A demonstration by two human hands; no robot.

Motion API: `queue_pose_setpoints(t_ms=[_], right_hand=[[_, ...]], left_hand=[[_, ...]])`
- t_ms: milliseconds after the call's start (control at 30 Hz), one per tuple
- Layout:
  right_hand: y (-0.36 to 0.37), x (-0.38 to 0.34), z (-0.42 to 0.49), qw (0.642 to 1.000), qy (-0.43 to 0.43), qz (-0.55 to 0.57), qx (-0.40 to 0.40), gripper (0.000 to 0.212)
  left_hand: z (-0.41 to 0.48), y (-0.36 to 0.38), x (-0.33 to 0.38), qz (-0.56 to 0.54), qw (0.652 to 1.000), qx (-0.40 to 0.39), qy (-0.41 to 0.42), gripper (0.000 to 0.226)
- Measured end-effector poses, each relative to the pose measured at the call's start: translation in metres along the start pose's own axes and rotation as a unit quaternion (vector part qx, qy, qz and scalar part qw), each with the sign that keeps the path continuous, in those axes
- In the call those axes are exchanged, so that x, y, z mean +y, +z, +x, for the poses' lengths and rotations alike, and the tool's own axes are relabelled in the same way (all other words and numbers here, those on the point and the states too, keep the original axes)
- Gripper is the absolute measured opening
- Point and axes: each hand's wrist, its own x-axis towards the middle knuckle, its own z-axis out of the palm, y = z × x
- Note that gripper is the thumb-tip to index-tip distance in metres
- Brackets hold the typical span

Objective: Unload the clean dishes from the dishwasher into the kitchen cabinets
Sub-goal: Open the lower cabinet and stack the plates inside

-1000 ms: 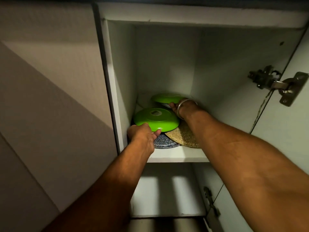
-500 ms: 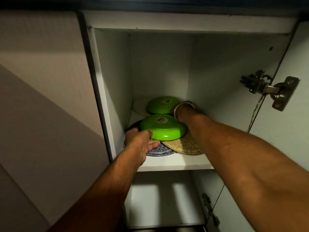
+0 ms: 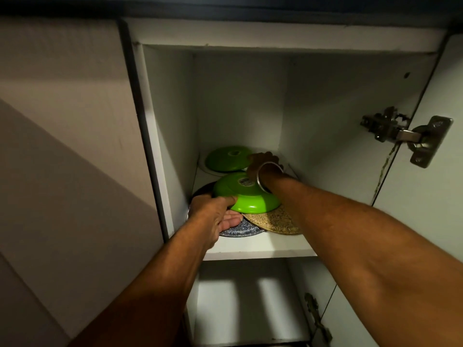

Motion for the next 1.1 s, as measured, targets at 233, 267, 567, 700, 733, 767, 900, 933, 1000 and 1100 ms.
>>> queue_pose_setpoints(t_ms=[233, 267, 567, 700, 733, 767, 900, 933, 1000, 1100], right_hand=[[-0.002, -0.021, 0.002, 0.943, -0.238, -0.231, -0.023, 0.049], [-0.003, -0.024, 0.004, 0.940, -0.243, -0.239, -0.029, 0.049], [0.002, -0.021, 0.023, 0.941, -0.204, -0.261, -0.066, 0.056], [0.008, -0.010, 0.038, 0.947, -0.189, -0.251, -0.067, 0.063], [0.009, -0.007, 0.040, 0.943, -0.191, -0.262, -0.067, 0.064], [0.007, -0.005, 0.039, 0.943, -0.187, -0.267, -0.070, 0.064], [0.003, -0.003, 0.034, 0.946, -0.199, -0.247, -0.067, 0.057], [0.003, -0.002, 0.033, 0.949, -0.192, -0.237, -0.072, 0.057], [0.004, -0.001, 0.034, 0.955, -0.178, -0.226, -0.078, 0.057], [-0.001, -0.006, 0.027, 0.949, -0.188, -0.241, -0.080, 0.058]], left_hand=[[0.000, 0.002, 0.000, 0.010, 1.000, -0.010, -0.016, 0.017], [0.001, 0.001, 0.000, 0.012, 1.000, -0.010, -0.020, 0.017], [0.012, 0.001, 0.003, 0.042, 0.998, -0.014, -0.041, 0.039], [0.014, 0.001, 0.005, 0.057, 0.997, -0.020, -0.046, 0.040], [0.014, 0.000, 0.006, 0.058, 0.997, -0.021, -0.045, 0.040], [0.014, 0.000, 0.006, 0.058, 0.997, -0.022, -0.044, 0.040], [0.019, 0.002, 0.005, 0.064, 0.997, -0.020, -0.037, 0.040], [0.019, 0.002, 0.005, 0.067, 0.997, -0.019, -0.037, 0.040], [0.020, 0.003, 0.004, 0.070, 0.997, -0.020, -0.038, 0.039], [0.021, 0.004, 0.005, 0.077, 0.996, -0.025, -0.041, 0.037]])
